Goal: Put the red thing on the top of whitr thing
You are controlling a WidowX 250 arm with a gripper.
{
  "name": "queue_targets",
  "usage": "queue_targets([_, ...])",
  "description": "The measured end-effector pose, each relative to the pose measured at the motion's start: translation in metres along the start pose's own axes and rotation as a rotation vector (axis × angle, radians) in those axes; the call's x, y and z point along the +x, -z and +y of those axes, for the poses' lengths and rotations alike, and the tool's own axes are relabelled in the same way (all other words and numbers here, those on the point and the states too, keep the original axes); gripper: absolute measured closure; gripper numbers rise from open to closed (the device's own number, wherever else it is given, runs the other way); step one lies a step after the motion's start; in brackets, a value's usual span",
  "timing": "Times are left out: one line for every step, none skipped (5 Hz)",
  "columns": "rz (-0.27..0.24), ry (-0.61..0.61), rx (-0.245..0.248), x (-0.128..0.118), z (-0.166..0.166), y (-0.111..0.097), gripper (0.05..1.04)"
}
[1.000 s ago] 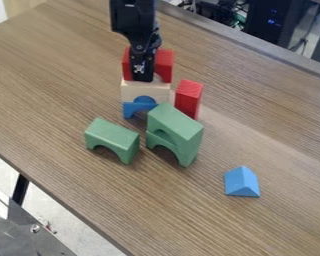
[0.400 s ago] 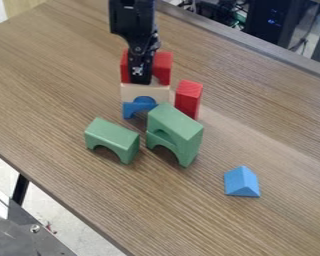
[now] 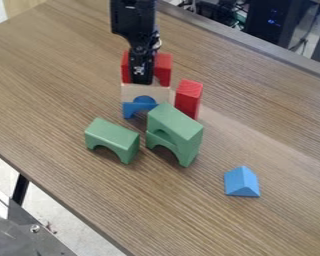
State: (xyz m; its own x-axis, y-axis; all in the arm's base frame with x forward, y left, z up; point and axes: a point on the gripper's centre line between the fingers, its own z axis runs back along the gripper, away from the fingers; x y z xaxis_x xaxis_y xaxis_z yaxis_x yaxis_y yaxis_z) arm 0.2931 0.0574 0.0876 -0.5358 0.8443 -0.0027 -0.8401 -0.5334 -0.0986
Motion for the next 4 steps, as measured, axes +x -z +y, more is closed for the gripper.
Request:
queue_targets([-0.007,-0.011,-0.006,0.002,-0.001,0.001,0.144])
queue_targets([-0.004,-0.023,-0.005,0.003,-0.002,0.000,0.082])
queue_targets([0.026,-0.047,-0.032,0.015,-0.003,-0.024,0.084])
queue_targets([0.088,-0.059,-0.081,0.024,-0.010,-0.055,0.084])
